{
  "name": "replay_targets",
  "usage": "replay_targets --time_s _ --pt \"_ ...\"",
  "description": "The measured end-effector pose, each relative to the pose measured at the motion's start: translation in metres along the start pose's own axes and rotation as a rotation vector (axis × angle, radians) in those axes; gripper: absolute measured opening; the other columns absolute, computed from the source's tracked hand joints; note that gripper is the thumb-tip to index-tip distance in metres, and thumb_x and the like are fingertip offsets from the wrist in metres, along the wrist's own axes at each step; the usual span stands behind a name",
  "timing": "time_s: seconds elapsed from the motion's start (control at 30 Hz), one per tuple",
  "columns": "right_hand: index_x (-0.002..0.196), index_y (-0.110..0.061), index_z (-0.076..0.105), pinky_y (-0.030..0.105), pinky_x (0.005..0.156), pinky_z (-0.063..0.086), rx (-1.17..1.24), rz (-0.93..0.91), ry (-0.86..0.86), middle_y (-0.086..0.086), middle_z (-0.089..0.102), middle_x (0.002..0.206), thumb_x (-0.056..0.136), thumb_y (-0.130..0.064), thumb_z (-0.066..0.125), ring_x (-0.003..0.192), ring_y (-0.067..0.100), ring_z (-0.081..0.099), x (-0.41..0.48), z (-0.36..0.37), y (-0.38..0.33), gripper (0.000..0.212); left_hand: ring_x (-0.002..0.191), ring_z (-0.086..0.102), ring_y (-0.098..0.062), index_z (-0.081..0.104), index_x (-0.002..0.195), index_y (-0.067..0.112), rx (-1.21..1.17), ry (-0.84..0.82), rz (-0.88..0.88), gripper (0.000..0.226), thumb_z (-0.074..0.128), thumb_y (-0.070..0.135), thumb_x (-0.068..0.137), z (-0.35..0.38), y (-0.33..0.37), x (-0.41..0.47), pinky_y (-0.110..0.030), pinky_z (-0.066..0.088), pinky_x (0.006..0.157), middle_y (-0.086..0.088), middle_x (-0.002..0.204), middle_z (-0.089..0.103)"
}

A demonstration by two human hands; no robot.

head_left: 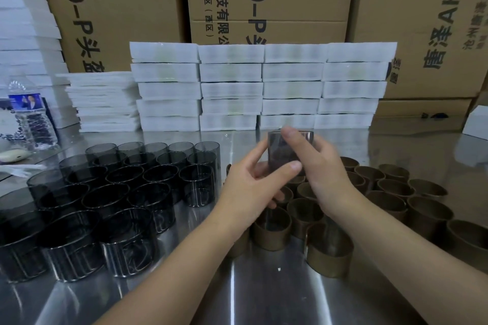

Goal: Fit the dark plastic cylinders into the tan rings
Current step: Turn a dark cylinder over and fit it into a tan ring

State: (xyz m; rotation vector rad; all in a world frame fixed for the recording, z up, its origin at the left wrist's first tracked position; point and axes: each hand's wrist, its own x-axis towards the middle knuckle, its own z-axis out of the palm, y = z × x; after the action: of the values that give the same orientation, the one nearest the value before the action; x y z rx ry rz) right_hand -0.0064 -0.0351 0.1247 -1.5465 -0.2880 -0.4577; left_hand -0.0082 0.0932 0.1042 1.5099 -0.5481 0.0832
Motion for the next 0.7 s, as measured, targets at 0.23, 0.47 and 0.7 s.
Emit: replay_targets --time_s 0.23,0.47,0.7 --pt "0.087 -0.011 0.07 0.017 0.066 0.054 -0.049 -0.014 0.02 0.007 0.074 0.083 0.053 -0.067 0.062 0.076 0.014 0.07 0.0005 -0.0003 0.0005 0.066 0.048 0.054 -0.002 0.047 0.139 0.036 -0.006 0.037 -0.01 0.062 0.073 0.028 0.084 -0.0009 0.0005 0.0011 -0.015 0.046 0.048 0.011 0.072 0.071" --pt "0.092 -0.019 0.074 0.038 0.096 0.048 -0.039 0.156 -0.047 0.005 0.076 0.089 0.055 -0.085 0.056 0.094 0.026 0.069 0.0052 -0.0018 0.0024 0.078 0.041 0.047 -0.005 0.064 0.094 0.049 -0.133 0.011 -0.082 0.031 0.075 0.041 0.067 -0.0021 0.0023 0.0013 -0.018 0.045 0.045 0.011 0.062 0.067" --pt "0.107 -0.011 0.068 0.038 0.091 0.049 0.105 0.215 -0.135 0.007 0.073 0.086 0.059 -0.073 0.059 0.083 0.019 0.068 0.0056 -0.0028 0.0007 0.079 0.043 0.046 -0.007 0.067 0.11 0.047 -0.217 -0.041 -0.128 0.04 0.072 0.041 0.071 -0.0028 -0.0022 0.0038 -0.021 0.045 0.046 0.005 0.089 0.073"
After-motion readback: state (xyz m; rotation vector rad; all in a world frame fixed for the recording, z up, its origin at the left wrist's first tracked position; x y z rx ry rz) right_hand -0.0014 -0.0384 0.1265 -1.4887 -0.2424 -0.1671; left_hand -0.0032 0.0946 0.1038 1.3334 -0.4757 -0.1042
